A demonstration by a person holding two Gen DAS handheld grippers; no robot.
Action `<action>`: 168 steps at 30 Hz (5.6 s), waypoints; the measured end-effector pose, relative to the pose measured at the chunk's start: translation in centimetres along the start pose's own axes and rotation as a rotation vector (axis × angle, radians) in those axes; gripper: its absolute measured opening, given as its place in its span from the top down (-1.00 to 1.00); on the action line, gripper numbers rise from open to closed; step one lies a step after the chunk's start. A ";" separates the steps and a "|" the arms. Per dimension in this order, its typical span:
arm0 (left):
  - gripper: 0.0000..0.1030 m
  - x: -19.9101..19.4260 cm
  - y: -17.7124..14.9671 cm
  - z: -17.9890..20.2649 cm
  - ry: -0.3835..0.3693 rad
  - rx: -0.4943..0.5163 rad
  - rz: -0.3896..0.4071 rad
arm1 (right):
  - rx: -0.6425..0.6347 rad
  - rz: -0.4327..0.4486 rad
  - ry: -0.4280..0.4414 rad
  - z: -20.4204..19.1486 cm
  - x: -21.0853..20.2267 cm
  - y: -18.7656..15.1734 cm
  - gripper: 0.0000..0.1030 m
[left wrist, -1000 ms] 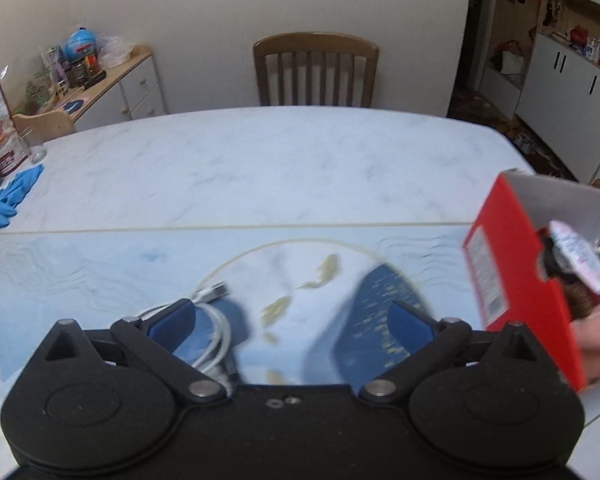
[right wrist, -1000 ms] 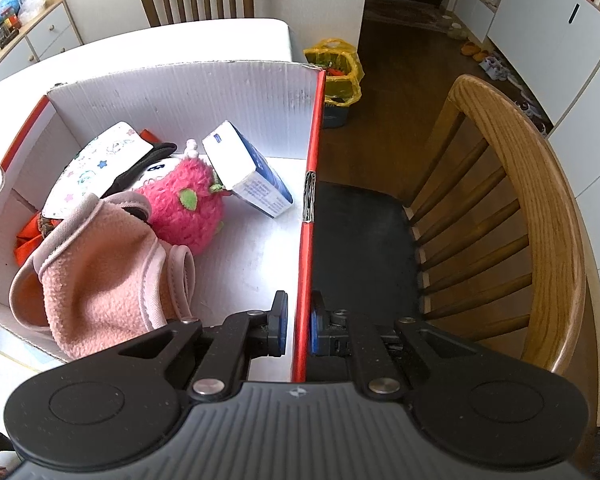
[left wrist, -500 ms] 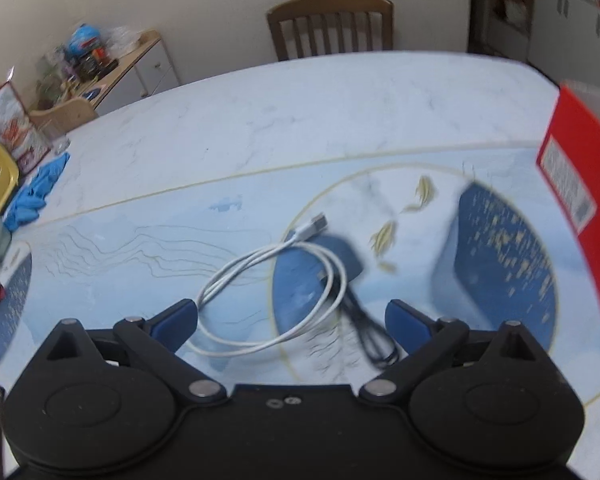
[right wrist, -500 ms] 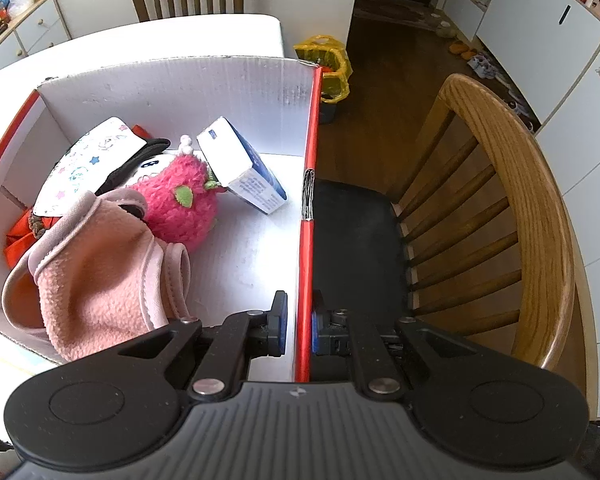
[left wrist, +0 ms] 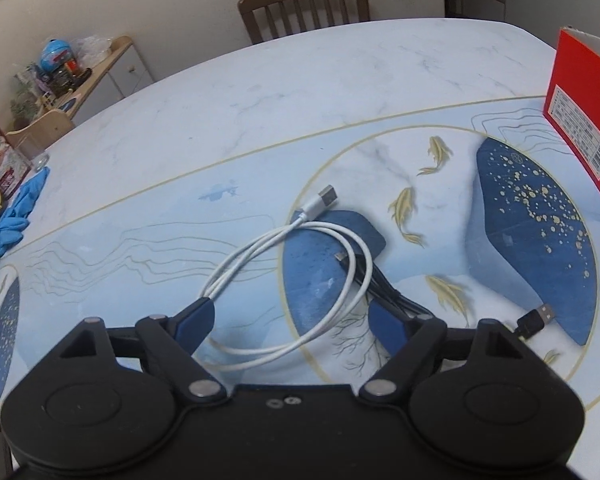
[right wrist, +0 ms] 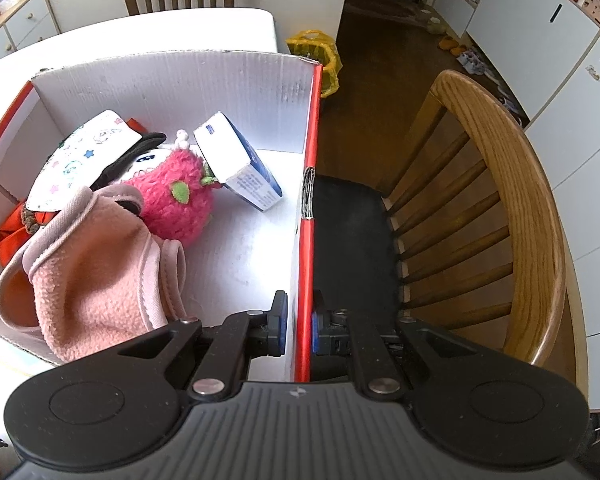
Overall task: Organize objects
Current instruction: 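Lower the left gripper toward the white cable, then close the left gripper on the white cable and lift it, then carry the white cable with the left gripper over the box, then lower the white cable into the box and open the left gripper, then move the left gripper back to the black cable on the mat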
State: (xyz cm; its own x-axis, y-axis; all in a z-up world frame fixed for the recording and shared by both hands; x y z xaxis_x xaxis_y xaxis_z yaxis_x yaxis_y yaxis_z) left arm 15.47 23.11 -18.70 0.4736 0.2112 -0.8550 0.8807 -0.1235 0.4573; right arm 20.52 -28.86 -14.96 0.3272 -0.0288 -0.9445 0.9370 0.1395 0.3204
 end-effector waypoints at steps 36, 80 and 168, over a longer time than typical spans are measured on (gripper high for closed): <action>0.97 -2.9 3.3 -0.6 -0.104 -0.189 0.059 | 0.013 0.013 0.008 0.1 0.0 -0.2 0.79; 0.96 -18.4 16.9 23.7 -0.400 0.105 0.296 | -0.035 0.078 0.166 1.2 -0.4 -0.8 0.79; -0.63 -11.1 8.6 12.9 -0.198 -0.234 0.184 | -0.024 0.066 0.163 1.6 -0.7 -1.0 0.78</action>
State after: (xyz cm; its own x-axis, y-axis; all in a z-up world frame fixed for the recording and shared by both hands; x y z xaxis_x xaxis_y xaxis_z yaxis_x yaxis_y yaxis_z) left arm 17.71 7.15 -8.43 0.6335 0.0110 -0.7737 0.7701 0.0880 0.6318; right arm 19.54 -30.56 -14.47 0.3617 0.1422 -0.9214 0.9103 0.1597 0.3820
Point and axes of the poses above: each gripper's, at about its wrist camera, not at the fingertips, and x roughly the way its jaws point, z to its right, y to its top, the point moved 6 cm from there along x, roughly the way its jaws point, and after that the axes turned 4 degrees about -z, right-handed, at the moved point
